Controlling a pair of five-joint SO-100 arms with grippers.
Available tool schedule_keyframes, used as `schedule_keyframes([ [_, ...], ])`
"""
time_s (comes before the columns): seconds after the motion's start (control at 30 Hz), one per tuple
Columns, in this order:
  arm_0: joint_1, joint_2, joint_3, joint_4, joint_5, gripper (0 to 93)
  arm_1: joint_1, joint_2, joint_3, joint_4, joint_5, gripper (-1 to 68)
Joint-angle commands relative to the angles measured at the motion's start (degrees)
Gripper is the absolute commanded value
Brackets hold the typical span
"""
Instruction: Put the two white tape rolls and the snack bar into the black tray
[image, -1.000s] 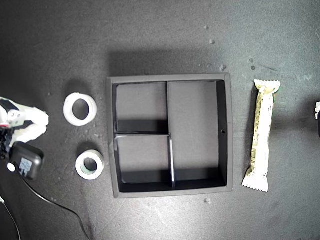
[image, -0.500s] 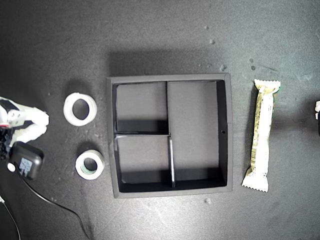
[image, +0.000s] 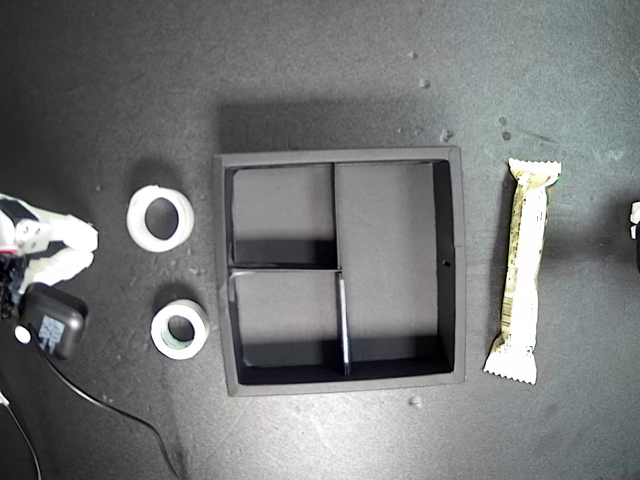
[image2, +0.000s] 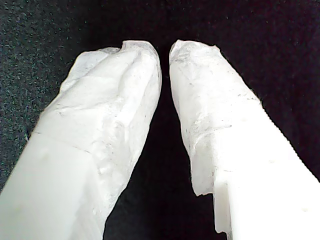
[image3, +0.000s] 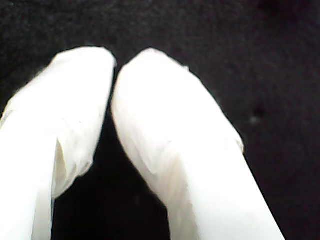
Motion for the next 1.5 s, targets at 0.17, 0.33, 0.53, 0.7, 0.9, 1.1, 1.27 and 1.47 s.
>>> schedule_keyframes([
  [0.17, -0.62, 2.90, 3.34, 2.02, -0.88, 0.2, 0.26, -0.18, 0.70, 0.00, -0.35, 1.5],
  [0.33, -0.62, 2.99, 3.34, -1.49, -7.65, 0.2, 2.02, -0.18, 0.70, -4.13, -0.53, -0.1],
  [0.53, 2.55, 2.90, 3.34, -1.67, -20.21, 0.0, 7.82, -0.18, 0.70, -12.04, 0.09, -0.2],
  [0.7, 5.36, 2.81, 3.34, -0.70, -24.52, 0.0, 12.39, -0.18, 0.70, -15.73, 4.39, -0.4],
  [0.9, 5.54, 2.81, 3.25, -5.27, -20.39, 0.0, 14.50, -0.18, 0.70, -16.26, 12.66, -0.4],
  [1.1, 5.89, 2.81, -2.90, -22.94, -6.68, 0.0, 17.84, -0.18, 0.70, -23.55, 17.40, -0.4],
  [1.27, 5.27, 2.81, -7.91, -37.18, 6.86, 4.7, 18.81, -0.18, 0.62, -43.77, 5.71, -0.4],
  [1.47, 5.45, -1.67, -12.04, -34.89, 12.30, 11.3, 12.57, -0.35, -10.11, -46.14, -18.54, 19.0],
])
